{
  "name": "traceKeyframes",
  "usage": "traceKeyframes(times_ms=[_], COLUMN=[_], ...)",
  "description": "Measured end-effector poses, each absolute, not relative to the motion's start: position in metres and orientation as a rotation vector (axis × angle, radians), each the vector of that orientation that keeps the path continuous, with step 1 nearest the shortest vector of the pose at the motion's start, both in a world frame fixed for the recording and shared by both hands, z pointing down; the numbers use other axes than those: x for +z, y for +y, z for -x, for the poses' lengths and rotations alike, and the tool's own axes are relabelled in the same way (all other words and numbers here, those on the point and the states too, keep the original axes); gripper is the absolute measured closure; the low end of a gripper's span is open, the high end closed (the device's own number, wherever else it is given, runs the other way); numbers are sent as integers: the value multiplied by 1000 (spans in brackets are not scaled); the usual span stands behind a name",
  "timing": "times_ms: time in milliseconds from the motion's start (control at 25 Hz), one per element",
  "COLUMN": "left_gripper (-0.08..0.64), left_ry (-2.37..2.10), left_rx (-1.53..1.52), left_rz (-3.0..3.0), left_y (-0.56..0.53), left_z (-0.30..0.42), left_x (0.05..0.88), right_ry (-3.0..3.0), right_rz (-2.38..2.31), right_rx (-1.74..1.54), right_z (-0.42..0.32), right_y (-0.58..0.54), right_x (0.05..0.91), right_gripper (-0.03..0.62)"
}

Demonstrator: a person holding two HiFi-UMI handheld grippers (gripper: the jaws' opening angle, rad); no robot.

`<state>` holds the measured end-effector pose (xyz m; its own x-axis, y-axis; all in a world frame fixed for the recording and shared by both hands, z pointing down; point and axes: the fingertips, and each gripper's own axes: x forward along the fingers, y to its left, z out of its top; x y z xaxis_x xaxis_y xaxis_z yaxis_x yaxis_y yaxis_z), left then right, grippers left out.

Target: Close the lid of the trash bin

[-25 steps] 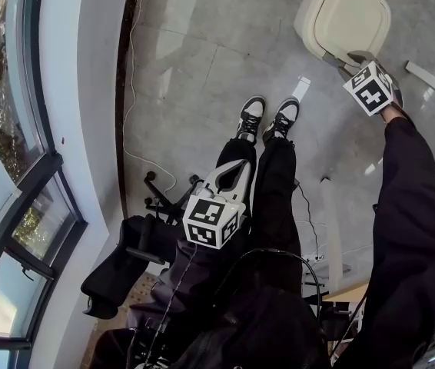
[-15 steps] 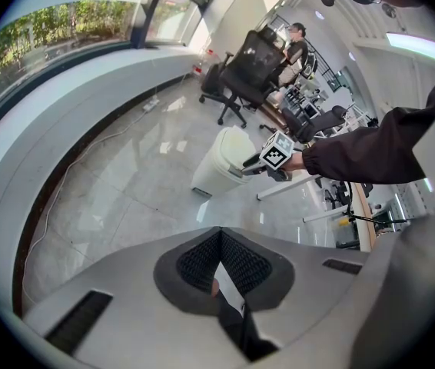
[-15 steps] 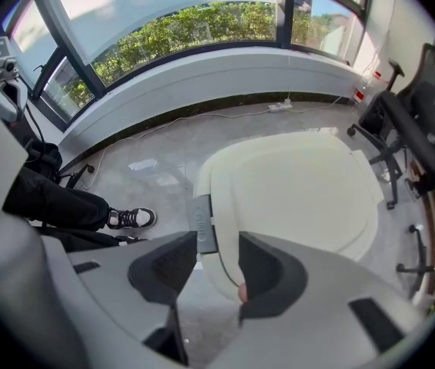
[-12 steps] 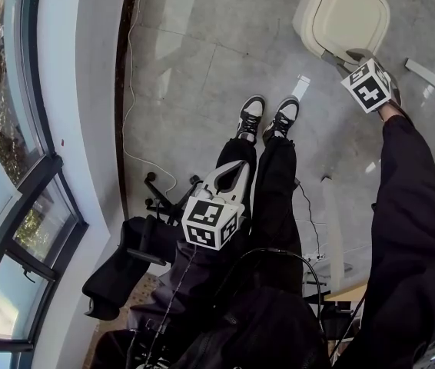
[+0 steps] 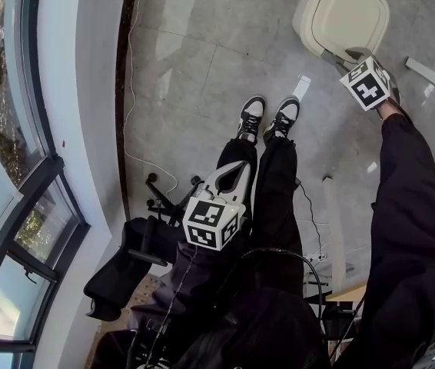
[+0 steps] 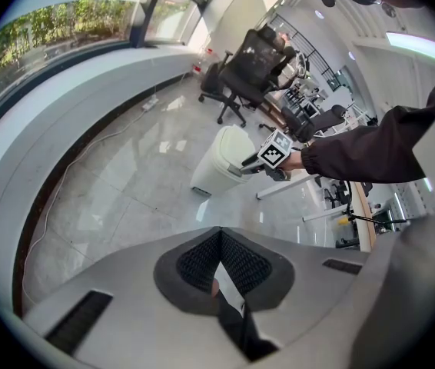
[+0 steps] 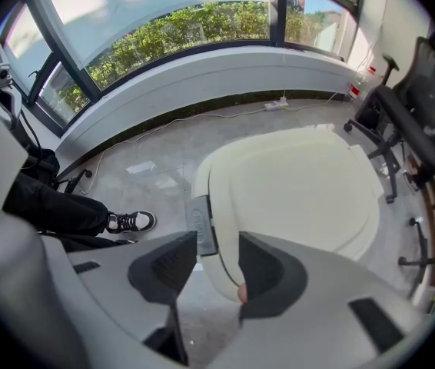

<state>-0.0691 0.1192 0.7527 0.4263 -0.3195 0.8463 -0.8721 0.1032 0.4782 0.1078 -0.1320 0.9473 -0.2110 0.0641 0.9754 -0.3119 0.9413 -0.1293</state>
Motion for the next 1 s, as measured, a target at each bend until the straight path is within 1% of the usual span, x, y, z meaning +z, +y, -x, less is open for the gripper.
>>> traceKeyframes(times_ms=[640,800,1000], left_gripper=[558,558,558], left_ry=[-1133,-1143,-1149], left_rx=[566,563,553], left_rz=[-1485,-1529,-1618], left_y=[121,112,95], left_z=[69,68,60], left_x=[745,735,701], right_ry=[-1800,-1866,-1986], right_rz=[-227,-289,-507], right_rx=[361,346,407], right_z=[-104,-100,-101], right_y=[-130,-133,-136], right_x=[935,903,824], right_gripper=[420,422,423])
